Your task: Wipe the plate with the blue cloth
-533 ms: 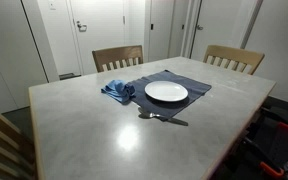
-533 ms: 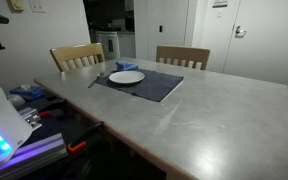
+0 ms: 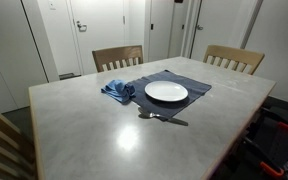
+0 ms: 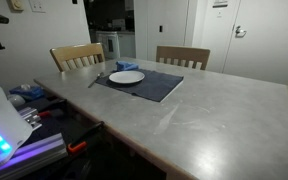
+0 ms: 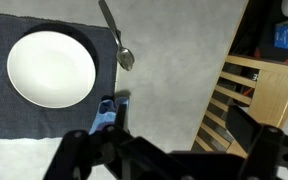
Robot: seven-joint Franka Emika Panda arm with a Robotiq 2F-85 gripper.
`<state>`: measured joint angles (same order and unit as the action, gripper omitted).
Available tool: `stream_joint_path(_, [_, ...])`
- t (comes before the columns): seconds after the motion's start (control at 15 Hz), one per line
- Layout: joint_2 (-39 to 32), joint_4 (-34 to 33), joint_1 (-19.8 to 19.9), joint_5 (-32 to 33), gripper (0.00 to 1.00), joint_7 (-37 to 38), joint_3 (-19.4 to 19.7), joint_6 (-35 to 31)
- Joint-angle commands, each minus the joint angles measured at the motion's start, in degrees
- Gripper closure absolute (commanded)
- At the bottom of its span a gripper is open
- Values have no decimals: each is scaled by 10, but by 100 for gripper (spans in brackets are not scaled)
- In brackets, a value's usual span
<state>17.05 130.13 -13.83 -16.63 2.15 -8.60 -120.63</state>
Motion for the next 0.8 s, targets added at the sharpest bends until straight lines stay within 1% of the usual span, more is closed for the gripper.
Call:
stream_joint_path(0.0, [-109,-78,6,8,0,-33,-8,-22])
stream_joint_path(0.27, [-198,-151,7,7,0,-68,-10,-45])
stream_joint_path(0.33, [-213,-171,9,21,0,-45,-12,-38])
stream_joint_path(0.4, [-170,-123,9,5,0,-51,-12,-41])
stream_joint_path(0.53, [-188,-135,10,7,0,-50,-13,-41])
stream_joint_path(0.73, [-182,-134,10,7,0,-50,-13,-41])
